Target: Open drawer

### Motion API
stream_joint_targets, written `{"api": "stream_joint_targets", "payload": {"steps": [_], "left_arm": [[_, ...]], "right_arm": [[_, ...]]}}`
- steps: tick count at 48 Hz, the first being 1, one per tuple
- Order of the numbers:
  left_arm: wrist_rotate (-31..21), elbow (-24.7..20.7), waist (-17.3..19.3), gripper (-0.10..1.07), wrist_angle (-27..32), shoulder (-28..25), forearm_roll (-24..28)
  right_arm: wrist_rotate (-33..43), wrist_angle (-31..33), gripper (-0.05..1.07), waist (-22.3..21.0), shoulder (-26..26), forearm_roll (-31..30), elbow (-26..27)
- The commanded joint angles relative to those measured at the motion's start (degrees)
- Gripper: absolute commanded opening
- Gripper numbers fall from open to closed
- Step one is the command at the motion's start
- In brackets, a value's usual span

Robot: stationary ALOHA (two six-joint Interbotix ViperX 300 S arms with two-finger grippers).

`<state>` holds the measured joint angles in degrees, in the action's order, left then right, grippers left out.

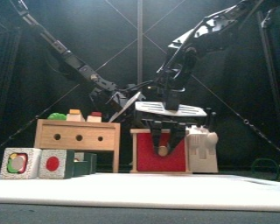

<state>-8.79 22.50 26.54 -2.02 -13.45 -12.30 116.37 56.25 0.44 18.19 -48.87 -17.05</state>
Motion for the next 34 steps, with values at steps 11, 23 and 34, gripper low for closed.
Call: {"api": "stream_joint_targets", "payload": {"steps": [11, 23, 34], "left_arm": [[0.0, 0.4, 0.5, 0.41, 1.7, 0.2, -0.1], [0.0, 0.4, 0.7, 0.41, 1.7, 0.3, -0.1], [0.0, 0.5, 0.9, 0.41, 1.7, 0.3, 0.0]], "right_arm": [[0.2, 0.1, 0.57, 1.1, -1.4, 1.5, 1.1], [0.3, 0.1, 0.56, 3.6, -1.1, 3.2, 1.7], [0.4, 0.1, 0.56, 5.6, -1.1, 4.1, 2.5]]}}
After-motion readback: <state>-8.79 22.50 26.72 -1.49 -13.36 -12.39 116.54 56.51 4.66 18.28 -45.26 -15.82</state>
